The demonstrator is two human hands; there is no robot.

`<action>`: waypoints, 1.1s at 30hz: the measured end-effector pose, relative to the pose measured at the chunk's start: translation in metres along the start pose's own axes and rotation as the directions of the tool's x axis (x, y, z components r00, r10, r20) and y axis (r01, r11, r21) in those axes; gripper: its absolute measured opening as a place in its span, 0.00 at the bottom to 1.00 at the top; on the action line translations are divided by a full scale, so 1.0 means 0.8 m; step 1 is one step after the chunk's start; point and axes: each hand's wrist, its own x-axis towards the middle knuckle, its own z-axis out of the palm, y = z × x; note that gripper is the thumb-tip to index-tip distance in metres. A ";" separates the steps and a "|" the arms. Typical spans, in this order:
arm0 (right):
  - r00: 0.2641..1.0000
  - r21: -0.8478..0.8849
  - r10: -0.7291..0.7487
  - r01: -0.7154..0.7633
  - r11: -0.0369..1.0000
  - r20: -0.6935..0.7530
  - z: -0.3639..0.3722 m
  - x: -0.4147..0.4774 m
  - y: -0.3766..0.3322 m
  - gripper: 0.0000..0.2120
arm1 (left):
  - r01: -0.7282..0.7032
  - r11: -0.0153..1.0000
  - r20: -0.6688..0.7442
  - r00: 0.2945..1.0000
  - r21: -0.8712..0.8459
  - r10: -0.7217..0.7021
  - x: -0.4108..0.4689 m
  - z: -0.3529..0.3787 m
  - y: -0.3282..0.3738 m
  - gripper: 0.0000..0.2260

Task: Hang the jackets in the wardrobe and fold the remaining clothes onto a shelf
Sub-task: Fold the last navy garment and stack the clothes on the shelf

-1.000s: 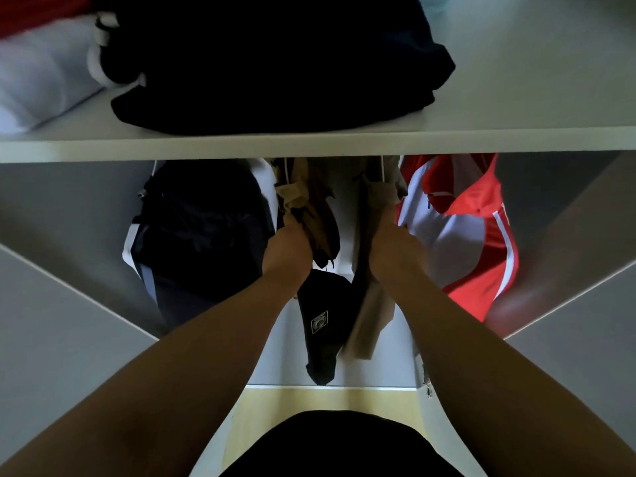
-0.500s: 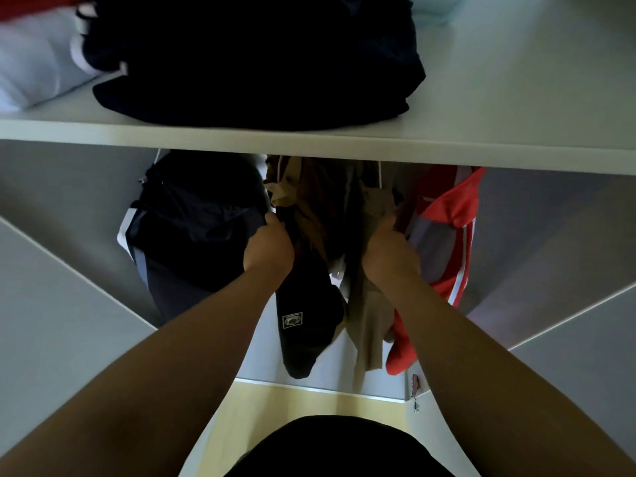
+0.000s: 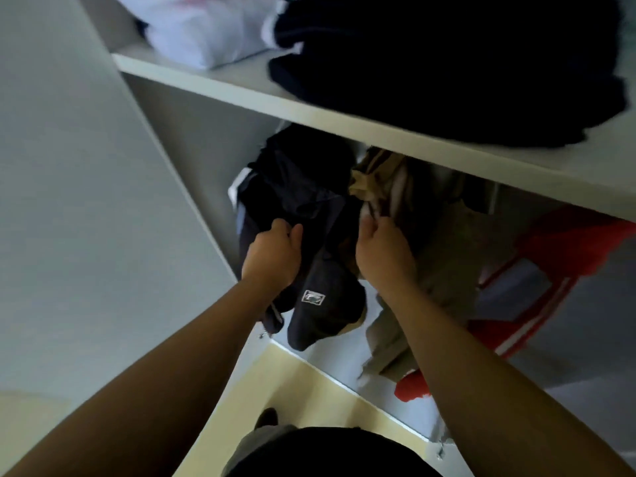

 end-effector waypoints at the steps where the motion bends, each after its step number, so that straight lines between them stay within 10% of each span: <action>1: 0.999 0.033 -0.040 0.039 0.999 0.028 0.020 -0.006 -0.014 0.24 | 0.041 0.999 -0.027 0.999 0.021 -0.041 -0.011 -0.015 -0.018 0.17; 11: 0.858 0.194 -0.346 0.291 0.937 0.381 0.185 -0.130 -0.150 0.25 | 0.464 0.886 -0.262 0.853 -0.019 -0.452 -0.167 -0.182 -0.184 0.18; 21: 0.840 0.154 -0.422 0.393 0.907 0.342 0.266 -0.243 -0.224 0.23 | 0.284 0.937 -0.759 0.559 -0.203 -0.333 -0.247 -0.302 -0.296 0.15; 26: 0.917 0.159 -0.349 0.321 0.934 0.193 0.288 -0.303 -0.252 0.22 | -0.007 0.944 -0.629 0.747 -0.329 -0.214 -0.224 -0.367 -0.337 0.35; 33: 0.973 0.185 -0.230 0.233 0.955 -0.037 0.233 -0.360 -0.252 0.22 | -0.126 0.921 -0.599 0.790 -0.369 -0.132 -0.236 -0.367 -0.332 0.19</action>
